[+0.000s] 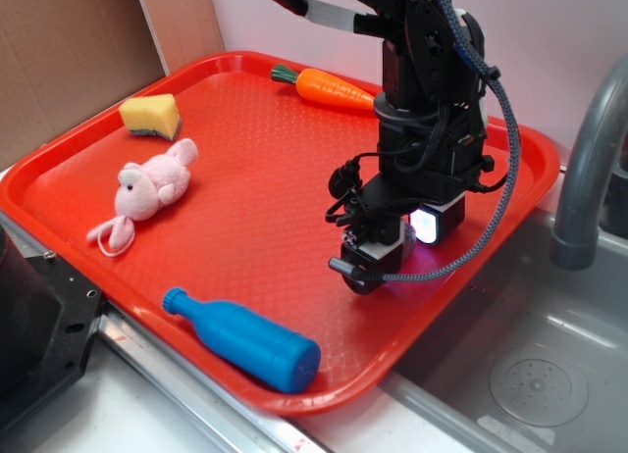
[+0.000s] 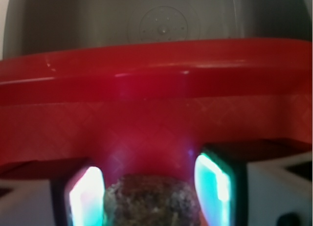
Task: Grab the rock.
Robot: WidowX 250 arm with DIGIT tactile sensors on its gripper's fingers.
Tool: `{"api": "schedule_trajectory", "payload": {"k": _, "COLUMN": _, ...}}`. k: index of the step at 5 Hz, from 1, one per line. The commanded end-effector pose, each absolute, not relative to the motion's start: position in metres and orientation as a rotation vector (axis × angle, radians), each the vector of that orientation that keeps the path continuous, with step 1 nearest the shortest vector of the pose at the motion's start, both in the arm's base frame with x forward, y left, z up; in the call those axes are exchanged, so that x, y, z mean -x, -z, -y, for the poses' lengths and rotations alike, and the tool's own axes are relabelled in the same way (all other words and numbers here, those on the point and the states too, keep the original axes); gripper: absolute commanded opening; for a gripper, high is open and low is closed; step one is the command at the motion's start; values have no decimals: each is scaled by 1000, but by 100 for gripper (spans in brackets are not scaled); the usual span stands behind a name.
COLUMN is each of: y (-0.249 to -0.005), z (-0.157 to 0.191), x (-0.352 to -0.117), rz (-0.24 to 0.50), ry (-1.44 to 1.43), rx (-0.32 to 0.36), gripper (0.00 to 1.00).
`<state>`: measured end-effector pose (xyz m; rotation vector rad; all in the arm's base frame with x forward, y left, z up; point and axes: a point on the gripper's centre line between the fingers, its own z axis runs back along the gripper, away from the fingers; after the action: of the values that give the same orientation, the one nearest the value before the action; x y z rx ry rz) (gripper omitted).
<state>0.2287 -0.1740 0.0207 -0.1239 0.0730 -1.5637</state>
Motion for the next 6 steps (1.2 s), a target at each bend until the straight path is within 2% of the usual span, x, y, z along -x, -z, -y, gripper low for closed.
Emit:
{"api": "schedule_trajectory", "payload": {"k": 1, "y": -88, "z": 139, "x": -196, "rz": -35, "ry": 1288, "rx": 24, "gripper": 0}}
{"api": "schedule_trajectory", "payload": {"k": 2, "y": -137, "z": 101, "x": -174, "rz": -6, "ry": 1031, "rx": -118, "gripper": 0}}
{"api": "schedule_trajectory", "payload": {"k": 3, "y": -183, "z": 63, "x": -162, "rz": -25, "ry": 780, "rx": -147, "gripper": 0}}
{"api": "schedule_trajectory", "payload": {"k": 4, "y": -201, "z": 37, "x": -159, "rz": -75, "ry": 533, "rx": -132, "gripper": 0}}
{"api": "schedule_trajectory", "payload": {"k": 5, "y": -210, "z": 26, "x": -161, "rz": -109, "ry": 286, "rx": -87, "gripper": 0}}
{"api": "schedule_trajectory", "payload": {"k": 6, "y": -227, "z": 25, "x": -157, "rz": -108, "ry": 36, "rx": -70, "gripper": 0}}
